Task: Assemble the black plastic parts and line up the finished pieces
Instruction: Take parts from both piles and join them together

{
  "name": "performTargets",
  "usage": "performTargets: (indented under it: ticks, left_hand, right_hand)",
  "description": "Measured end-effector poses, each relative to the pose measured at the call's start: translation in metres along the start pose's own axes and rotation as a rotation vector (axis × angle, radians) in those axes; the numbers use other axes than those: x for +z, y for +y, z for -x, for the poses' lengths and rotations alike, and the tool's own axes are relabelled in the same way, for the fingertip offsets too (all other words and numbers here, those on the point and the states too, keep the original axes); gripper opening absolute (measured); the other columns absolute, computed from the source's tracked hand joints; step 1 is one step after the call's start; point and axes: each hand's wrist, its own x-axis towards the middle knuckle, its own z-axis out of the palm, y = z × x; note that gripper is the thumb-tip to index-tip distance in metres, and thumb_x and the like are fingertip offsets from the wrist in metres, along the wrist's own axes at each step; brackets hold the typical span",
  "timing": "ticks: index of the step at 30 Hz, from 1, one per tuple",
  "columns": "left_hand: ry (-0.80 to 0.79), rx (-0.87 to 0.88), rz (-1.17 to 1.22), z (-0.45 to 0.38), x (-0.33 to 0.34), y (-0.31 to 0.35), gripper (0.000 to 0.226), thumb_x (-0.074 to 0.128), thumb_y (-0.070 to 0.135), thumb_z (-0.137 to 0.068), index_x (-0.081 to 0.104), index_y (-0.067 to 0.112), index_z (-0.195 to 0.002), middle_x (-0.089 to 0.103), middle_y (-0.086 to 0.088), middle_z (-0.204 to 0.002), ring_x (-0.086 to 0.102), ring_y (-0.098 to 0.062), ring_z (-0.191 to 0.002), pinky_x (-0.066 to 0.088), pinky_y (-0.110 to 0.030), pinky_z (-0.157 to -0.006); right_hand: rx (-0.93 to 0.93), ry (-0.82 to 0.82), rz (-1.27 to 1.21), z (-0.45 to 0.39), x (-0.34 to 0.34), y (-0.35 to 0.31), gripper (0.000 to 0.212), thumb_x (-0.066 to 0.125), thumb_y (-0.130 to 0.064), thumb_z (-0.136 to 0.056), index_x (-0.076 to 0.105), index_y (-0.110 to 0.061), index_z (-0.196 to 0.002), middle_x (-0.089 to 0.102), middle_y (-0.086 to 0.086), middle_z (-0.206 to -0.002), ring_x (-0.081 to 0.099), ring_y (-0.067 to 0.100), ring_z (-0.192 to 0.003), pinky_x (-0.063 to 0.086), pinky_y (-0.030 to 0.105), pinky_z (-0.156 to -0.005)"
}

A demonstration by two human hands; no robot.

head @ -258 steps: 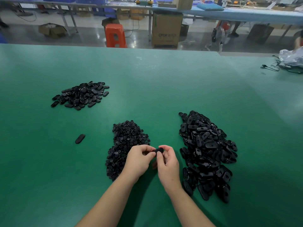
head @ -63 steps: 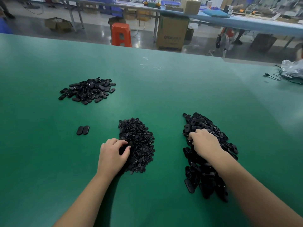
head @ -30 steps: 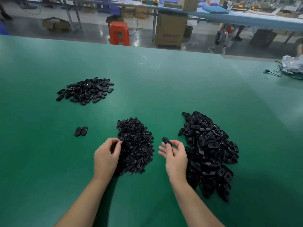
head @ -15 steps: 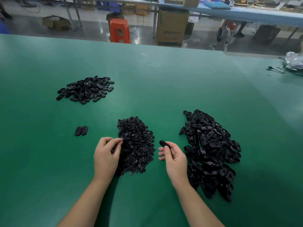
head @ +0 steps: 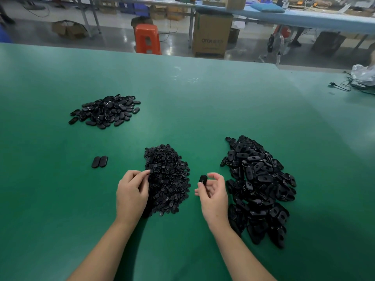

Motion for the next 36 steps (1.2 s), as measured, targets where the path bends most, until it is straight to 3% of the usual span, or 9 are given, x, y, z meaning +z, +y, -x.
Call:
performTargets:
  ticks: [2, 5, 8, 10, 13, 20, 25, 31, 36]
  left_hand:
    - [0.008, 0.007, 0.003, 0.0, -0.001, 0.002, 0.023, 0.069, 0.001, -0.091, 0.077, 0.009, -0.111, 0.058, 0.002, -0.091, 0.055, -0.018, -0.077, 0.051, -0.037, -0.069]
    - [0.009, 0.036, 0.045, 0.0, -0.002, 0.014, 0.022, 0.071, 0.002, -0.09, 0.078, 0.012, -0.108, 0.06, 0.004, -0.092, 0.056, -0.007, -0.082, 0.046, -0.017, -0.075]
    - [-0.08, -0.019, 0.183, -0.002, 0.001, 0.039, 0.022, 0.071, 0.006, -0.091, 0.079, 0.021, -0.104, 0.068, 0.016, -0.092, 0.063, 0.002, -0.087, 0.043, -0.005, -0.075]
    - [-0.151, -0.162, 0.322, -0.006, 0.006, 0.056, 0.02, 0.072, 0.011, -0.091, 0.08, 0.028, -0.097, 0.071, 0.019, -0.081, 0.063, 0.005, -0.073, 0.043, -0.006, -0.067]
    - [-0.29, -0.361, 0.522, -0.006, 0.015, 0.076, 0.021, 0.07, 0.013, -0.092, 0.08, 0.03, -0.087, 0.057, 0.014, -0.05, 0.038, -0.003, -0.044, 0.032, -0.015, -0.044]
    - [-0.483, -0.493, 0.677, -0.001, 0.024, 0.096, 0.019, 0.065, 0.01, -0.095, 0.08, 0.021, -0.092, 0.056, 0.006, -0.054, 0.042, -0.012, -0.05, 0.038, -0.02, -0.049]
    - [-0.461, -0.58, 0.757, -0.005, 0.027, 0.097, 0.013, 0.068, 0.0, -0.091, 0.077, 0.008, -0.097, 0.059, -0.002, -0.053, 0.048, -0.012, -0.044, 0.044, -0.02, -0.047]
    - [-0.454, -0.675, 0.758, -0.007, 0.034, 0.098, 0.003, 0.075, 0.0, -0.086, 0.073, 0.002, -0.088, 0.061, -0.004, -0.054, 0.047, -0.011, -0.039, 0.042, -0.021, -0.041]
    - [-0.429, -0.653, 0.679, -0.007, 0.041, 0.1, 0.006, 0.074, 0.0, -0.087, 0.075, 0.005, -0.083, 0.061, 0.0, -0.052, 0.047, -0.01, -0.038, 0.04, -0.02, -0.04]
  right_hand:
    - [-0.015, -0.026, 0.001, 0.001, 0.001, 0.0, 0.041, 0.062, -0.009, -0.099, 0.053, -0.037, -0.127, 0.065, -0.004, -0.091, 0.072, 0.011, -0.083, 0.059, 0.024, -0.08]
    - [-0.02, -0.019, 0.013, 0.001, 0.0, 0.0, 0.03, 0.062, -0.009, -0.099, 0.064, -0.037, -0.109, 0.071, -0.004, -0.089, 0.074, 0.009, -0.082, 0.057, 0.021, -0.074]
    - [-0.015, 0.014, -0.028, 0.0, 0.001, 0.001, 0.012, 0.061, -0.01, -0.1, 0.059, -0.022, -0.099, 0.076, 0.001, -0.087, 0.076, 0.01, -0.081, 0.06, 0.023, -0.074]
    - [-0.024, 0.02, -0.013, -0.001, 0.001, 0.002, 0.008, 0.06, -0.013, -0.101, 0.056, -0.019, -0.098, 0.077, -0.004, -0.086, 0.076, 0.01, -0.082, 0.061, 0.031, -0.078]
    - [-0.016, 0.009, -0.009, -0.002, 0.002, 0.002, 0.01, 0.053, -0.014, -0.104, 0.056, -0.023, -0.1, 0.076, -0.012, -0.089, 0.076, 0.011, -0.083, 0.06, 0.042, -0.085]
    - [0.027, 0.002, 0.006, 0.0, 0.0, -0.001, 0.023, 0.043, -0.017, -0.108, 0.062, -0.031, -0.106, 0.076, -0.017, -0.088, 0.075, 0.012, -0.08, 0.059, 0.046, -0.087]
    - [0.024, 0.026, 0.007, -0.001, 0.0, -0.002, 0.022, 0.043, -0.018, -0.109, 0.061, -0.028, -0.1, 0.075, -0.014, -0.088, 0.074, 0.015, -0.071, 0.058, 0.041, -0.073]
    - [0.029, 0.031, -0.009, -0.001, 0.0, -0.001, 0.021, 0.043, -0.018, -0.108, 0.06, -0.027, -0.1, 0.075, -0.006, -0.085, 0.073, 0.019, -0.069, 0.059, 0.053, -0.076]
    - [0.025, 0.028, 0.012, -0.001, 0.0, -0.002, 0.021, 0.045, -0.017, -0.108, 0.061, -0.029, -0.1, 0.075, -0.009, -0.085, 0.073, 0.018, -0.07, 0.06, 0.049, -0.075]
